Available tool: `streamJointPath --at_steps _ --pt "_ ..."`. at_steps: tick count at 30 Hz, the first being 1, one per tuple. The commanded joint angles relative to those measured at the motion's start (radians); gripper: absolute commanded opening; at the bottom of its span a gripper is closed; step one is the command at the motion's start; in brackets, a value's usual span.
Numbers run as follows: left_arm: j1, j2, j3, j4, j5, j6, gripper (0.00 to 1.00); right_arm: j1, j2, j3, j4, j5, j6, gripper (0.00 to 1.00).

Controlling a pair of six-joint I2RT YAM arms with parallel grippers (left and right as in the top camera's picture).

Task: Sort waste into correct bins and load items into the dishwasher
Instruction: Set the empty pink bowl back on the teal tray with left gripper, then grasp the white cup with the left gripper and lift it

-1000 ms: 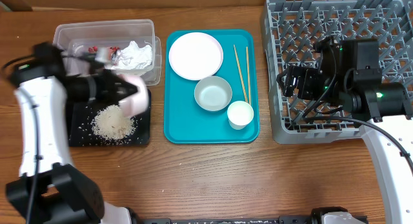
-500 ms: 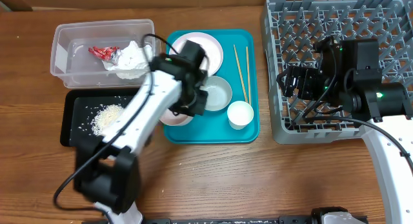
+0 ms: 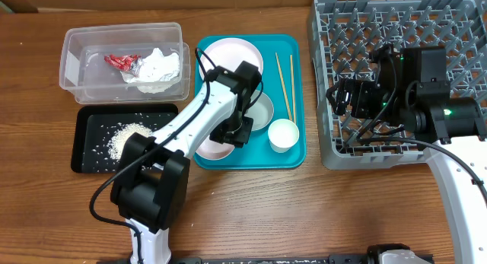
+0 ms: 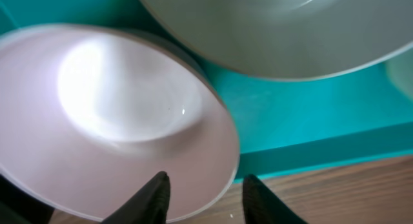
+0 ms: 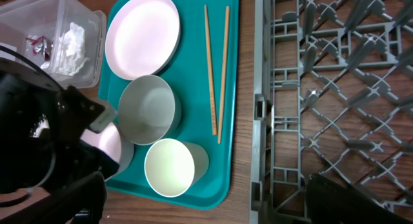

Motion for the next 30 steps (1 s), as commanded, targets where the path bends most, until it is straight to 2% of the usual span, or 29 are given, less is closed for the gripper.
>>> streamJointPath --at_steps 1,3,6,10,15,19,24,28,30 --pt "0.0 -0.004 0.145 -0.044 -0.011 -0.007 0.48 0.005 -0.008 0.027 0.009 -0.006 0.0 1.0" --pt "-0.002 -0.004 0.24 -0.073 0.009 0.008 0.64 0.005 -0.008 0.027 0.017 -0.006 0.0 1.0" --pt "-0.002 -0.004 0.294 -0.045 0.139 0.097 0.85 0.005 -0.008 0.027 0.018 -0.006 0.0 1.0" --pt "-0.008 0.015 0.293 0.006 0.217 0.183 0.88 0.005 -0.008 0.027 0.022 -0.005 0.0 1.0" --pt "-0.032 0.071 0.293 0.013 0.217 0.193 0.79 0.005 -0.008 0.027 0.024 -0.005 0.0 1.0" --pt "-0.062 0.124 0.293 0.018 0.217 0.193 0.63 0.005 -0.008 0.027 0.024 -0.005 0.0 1.0" --pt "-0.083 0.144 0.293 0.03 0.217 0.192 0.57 0.005 -0.008 0.027 0.025 -0.005 0.0 1.0" --pt "-0.088 0.154 0.293 0.039 0.213 0.184 0.41 0.005 -0.008 0.027 0.024 -0.005 0.0 1.0" --pt "-0.09 0.166 0.293 0.037 0.214 0.184 0.4 0.005 -0.008 0.027 0.024 -0.005 0.0 1.0"
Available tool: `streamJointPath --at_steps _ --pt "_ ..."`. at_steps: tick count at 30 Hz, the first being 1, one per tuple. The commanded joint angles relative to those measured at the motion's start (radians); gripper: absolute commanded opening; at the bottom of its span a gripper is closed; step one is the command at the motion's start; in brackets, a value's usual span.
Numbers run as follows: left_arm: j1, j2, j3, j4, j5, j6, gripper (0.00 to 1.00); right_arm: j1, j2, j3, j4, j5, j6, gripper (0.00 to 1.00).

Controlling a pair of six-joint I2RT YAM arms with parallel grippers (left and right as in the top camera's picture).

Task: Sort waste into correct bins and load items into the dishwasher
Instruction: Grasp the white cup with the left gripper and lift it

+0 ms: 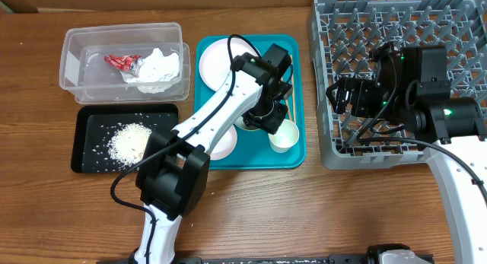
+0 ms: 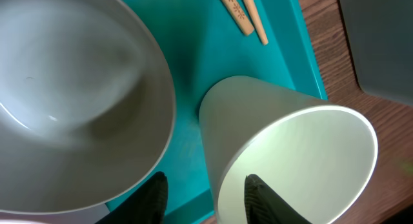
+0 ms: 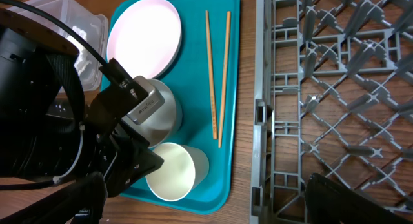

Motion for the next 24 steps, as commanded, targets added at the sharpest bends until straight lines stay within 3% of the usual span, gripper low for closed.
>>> streamJointPath --at_steps 1,3,5,7,9,17,21,24 --pt "-0.005 0.029 0.015 -0.002 0.015 0.011 0.4 0.005 -0.008 0.027 0.008 -0.005 0.0 1.0" --pt "-0.008 0.045 0.015 -0.01 0.015 0.011 0.36 0.005 -0.008 0.027 0.005 -0.005 0.0 1.0" --pt "-0.01 0.057 0.015 -0.012 0.016 0.011 0.27 0.005 -0.008 0.027 0.004 -0.005 0.0 1.0" --pt "-0.011 0.059 0.015 -0.006 0.016 0.008 0.11 0.005 -0.008 0.027 0.004 -0.005 0.0 1.0" --pt "-0.011 0.057 0.019 0.0 0.016 -0.009 0.04 0.005 -0.008 0.027 0.005 -0.006 0.0 1.0" --pt "0.058 0.055 0.098 -0.092 0.071 -0.04 0.04 0.005 -0.008 0.027 0.005 -0.006 0.029 1.0" --pt "0.144 0.055 0.176 -0.227 0.318 0.07 0.04 0.005 -0.006 0.027 0.009 -0.013 0.087 1.0" --pt "0.235 0.056 0.221 -0.313 0.58 0.209 0.04 0.007 0.01 0.018 0.047 -0.165 0.087 1.0"
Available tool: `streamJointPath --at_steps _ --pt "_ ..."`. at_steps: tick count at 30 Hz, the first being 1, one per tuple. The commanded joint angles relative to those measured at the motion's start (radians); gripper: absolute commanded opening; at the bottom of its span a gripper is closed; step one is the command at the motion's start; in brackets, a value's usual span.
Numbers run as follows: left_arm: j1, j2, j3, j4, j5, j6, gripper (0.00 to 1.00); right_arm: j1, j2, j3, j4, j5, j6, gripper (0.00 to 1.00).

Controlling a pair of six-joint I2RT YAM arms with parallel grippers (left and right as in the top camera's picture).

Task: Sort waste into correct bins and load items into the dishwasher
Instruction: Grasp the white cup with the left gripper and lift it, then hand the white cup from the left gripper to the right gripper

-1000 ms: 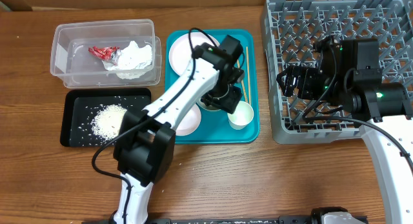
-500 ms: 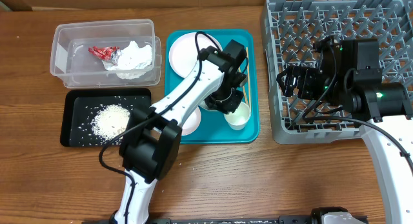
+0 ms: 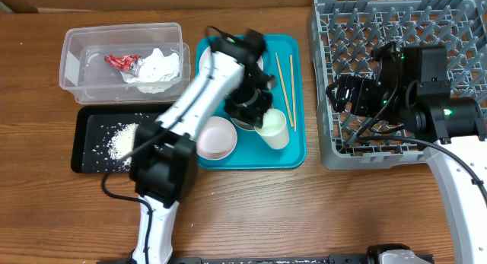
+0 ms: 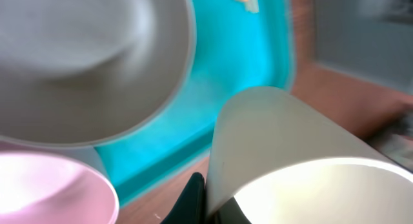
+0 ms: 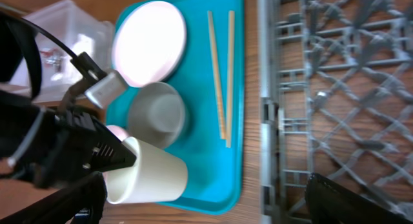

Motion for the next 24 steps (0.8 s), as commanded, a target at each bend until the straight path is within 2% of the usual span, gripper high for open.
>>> streamJointPath --at_steps 1,4,10,17,24 --pt "0.12 0.006 0.06 -0.068 0.417 0.201 0.04 0.007 0.014 0.012 0.055 -0.186 0.027 1.0" --pt "0.202 0.006 0.061 -0.123 0.625 0.309 0.04 0.007 0.041 -0.003 0.132 -0.372 0.027 1.0" --pt "0.3 0.006 0.061 -0.222 0.867 0.474 0.04 0.014 0.128 -0.003 0.292 -0.67 0.027 0.99" --pt "0.307 0.006 0.061 -0.233 1.034 0.489 0.04 0.1 0.19 -0.003 0.433 -0.747 0.028 0.83" --pt "0.285 0.006 0.061 -0.233 1.109 0.492 0.04 0.164 0.192 -0.003 0.507 -0.739 0.028 0.82"
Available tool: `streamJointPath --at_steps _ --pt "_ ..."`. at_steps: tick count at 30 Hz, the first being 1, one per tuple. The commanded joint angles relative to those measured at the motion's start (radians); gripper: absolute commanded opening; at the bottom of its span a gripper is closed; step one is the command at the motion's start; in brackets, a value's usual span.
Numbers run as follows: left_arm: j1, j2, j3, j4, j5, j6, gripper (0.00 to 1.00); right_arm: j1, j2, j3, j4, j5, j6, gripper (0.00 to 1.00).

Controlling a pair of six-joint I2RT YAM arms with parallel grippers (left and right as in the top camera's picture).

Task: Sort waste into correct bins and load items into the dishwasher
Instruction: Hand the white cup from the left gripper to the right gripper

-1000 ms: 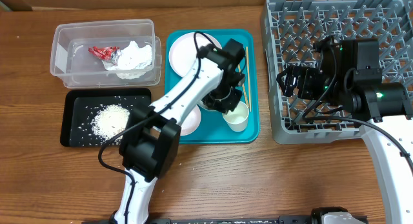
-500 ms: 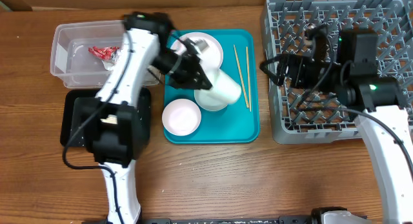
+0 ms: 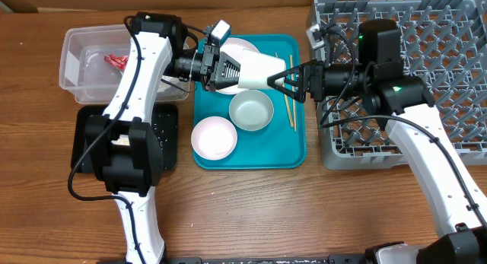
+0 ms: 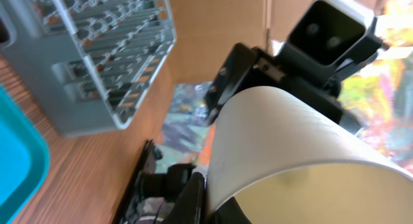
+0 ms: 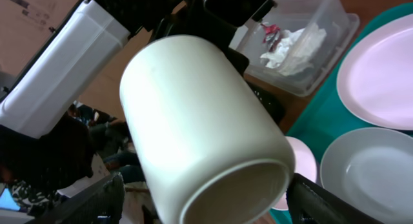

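A white cup (image 3: 257, 68) lies on its side in the air above the teal tray (image 3: 283, 148). My left gripper (image 3: 230, 70) is shut on its rim; in the left wrist view the cup (image 4: 290, 140) fills the frame over that gripper (image 4: 205, 201). My right gripper (image 3: 287, 78) is open at the cup's base, a finger on either side. In the right wrist view the cup (image 5: 193, 114) sits between the spread fingers (image 5: 97, 198). On the tray rest a pink plate (image 3: 237, 46), a grey bowl (image 3: 251, 110), a pink bowl (image 3: 214, 138) and chopsticks (image 3: 290, 104).
The grey dish rack (image 3: 426, 36) stands at the right. A clear bin (image 3: 76, 74) with crumpled waste is at the back left, and a black tray (image 3: 85, 142) with rice lies in front of it, partly under my left arm.
The cup was low over the tray's front right in my left gripper; now it is higher, on its side, over the tray's back. My right gripper has come from the rack to the cup's base.
My left gripper stood open over the pink bowl, then open astride the white cup's rim on the tray. Then it was shut on the rim with the cup tilted up. Now the cup is held sideways between my open right fingers.
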Motion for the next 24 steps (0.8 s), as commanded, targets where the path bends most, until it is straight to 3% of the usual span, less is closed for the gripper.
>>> streamJointPath --at_steps 1,24 --pt "-0.023 0.006 0.021 -0.002 0.096 0.03 0.04 0.024 -0.003 0.0 0.035 -0.035 -0.003 0.82" --pt "-0.051 0.006 0.021 -0.002 0.099 -0.113 0.04 0.021 -0.003 0.0 0.143 -0.092 -0.05 0.81"
